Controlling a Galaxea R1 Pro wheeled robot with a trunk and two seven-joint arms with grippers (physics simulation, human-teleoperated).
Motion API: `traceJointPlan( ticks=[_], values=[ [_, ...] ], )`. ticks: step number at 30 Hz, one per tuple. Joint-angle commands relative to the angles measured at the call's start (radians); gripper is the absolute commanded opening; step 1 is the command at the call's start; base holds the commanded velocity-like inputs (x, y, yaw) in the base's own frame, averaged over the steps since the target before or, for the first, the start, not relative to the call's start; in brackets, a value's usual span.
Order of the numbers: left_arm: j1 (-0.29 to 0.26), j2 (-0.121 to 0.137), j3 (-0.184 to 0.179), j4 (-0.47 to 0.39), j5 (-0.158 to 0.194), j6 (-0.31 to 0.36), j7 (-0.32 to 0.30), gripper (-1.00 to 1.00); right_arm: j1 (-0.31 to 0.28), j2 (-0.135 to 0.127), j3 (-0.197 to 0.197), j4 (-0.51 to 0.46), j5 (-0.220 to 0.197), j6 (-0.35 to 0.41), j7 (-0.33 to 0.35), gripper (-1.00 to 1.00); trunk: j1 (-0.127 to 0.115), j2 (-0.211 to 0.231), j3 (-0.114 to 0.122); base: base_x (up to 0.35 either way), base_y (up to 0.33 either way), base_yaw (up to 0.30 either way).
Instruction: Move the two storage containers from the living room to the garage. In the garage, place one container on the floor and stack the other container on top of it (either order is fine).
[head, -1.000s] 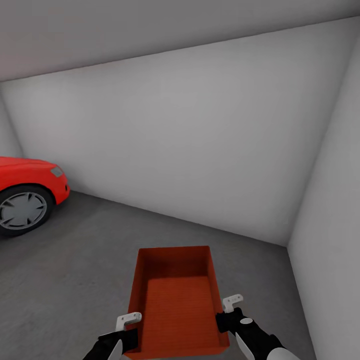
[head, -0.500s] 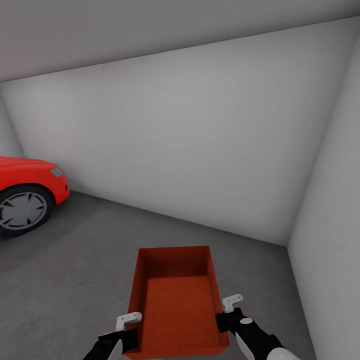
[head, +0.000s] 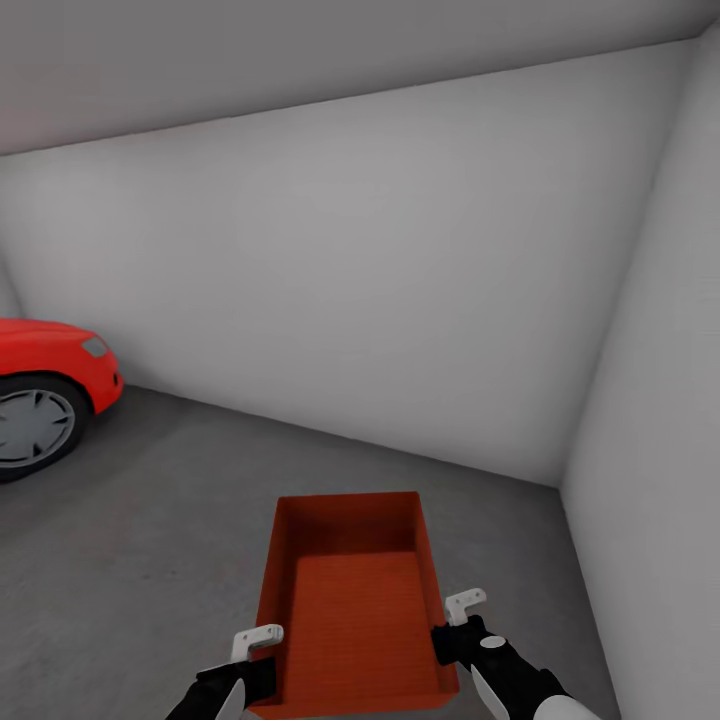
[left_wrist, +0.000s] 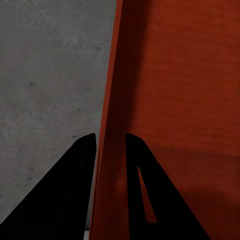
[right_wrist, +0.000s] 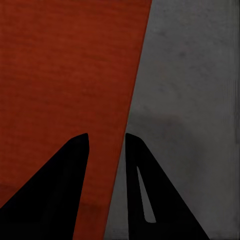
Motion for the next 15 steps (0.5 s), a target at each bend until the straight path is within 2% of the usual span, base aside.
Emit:
traceJointPlan(
  ticks=[1,15],
  values=[
    [0.001,-0.001,-0.002,0.001,-0.004,0.008,0.012,-1.0,-0.001,0.041,0.003,-0.004,-0.001,-0.003,0.031,-1.0,0.0,-0.001,0.0,0.0,0.0,-0.263],
    [0.001,-0.002,-0.002,0.001,-0.004,0.007,0.012,-1.0,-0.001,0.041,0.003,-0.004,-0.001,-0.003,0.031,-1.0,0.0,-0.001,0.0,0.0,0.0,-0.259]
  ],
)
